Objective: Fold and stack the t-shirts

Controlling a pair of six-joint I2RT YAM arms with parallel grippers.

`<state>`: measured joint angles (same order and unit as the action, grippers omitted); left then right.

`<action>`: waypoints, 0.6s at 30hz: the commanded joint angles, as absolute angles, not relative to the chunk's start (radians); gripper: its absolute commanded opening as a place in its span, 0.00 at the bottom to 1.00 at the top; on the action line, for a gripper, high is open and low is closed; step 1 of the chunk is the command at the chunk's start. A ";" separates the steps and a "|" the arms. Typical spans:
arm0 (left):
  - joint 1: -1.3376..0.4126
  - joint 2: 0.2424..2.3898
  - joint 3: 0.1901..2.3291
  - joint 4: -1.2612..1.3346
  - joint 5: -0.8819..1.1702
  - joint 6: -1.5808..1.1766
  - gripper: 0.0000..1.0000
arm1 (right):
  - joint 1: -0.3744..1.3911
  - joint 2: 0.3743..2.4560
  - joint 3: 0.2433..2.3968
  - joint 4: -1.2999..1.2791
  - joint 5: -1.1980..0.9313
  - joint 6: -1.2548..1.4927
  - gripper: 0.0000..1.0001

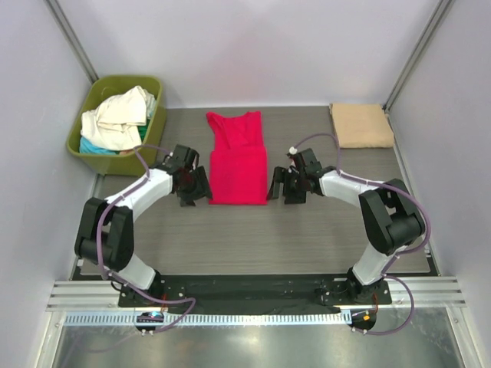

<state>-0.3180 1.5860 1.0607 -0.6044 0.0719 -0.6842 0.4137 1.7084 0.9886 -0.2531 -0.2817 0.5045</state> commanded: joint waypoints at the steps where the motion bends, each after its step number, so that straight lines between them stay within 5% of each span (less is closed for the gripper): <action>1: -0.325 1.483 0.978 -0.505 0.069 -0.710 0.64 | 0.449 1.628 0.921 -0.120 -0.347 0.561 0.79; 18: -0.342 1.439 0.718 -0.215 0.118 -0.782 0.63 | 0.540 1.681 0.814 -0.006 -0.272 0.614 0.78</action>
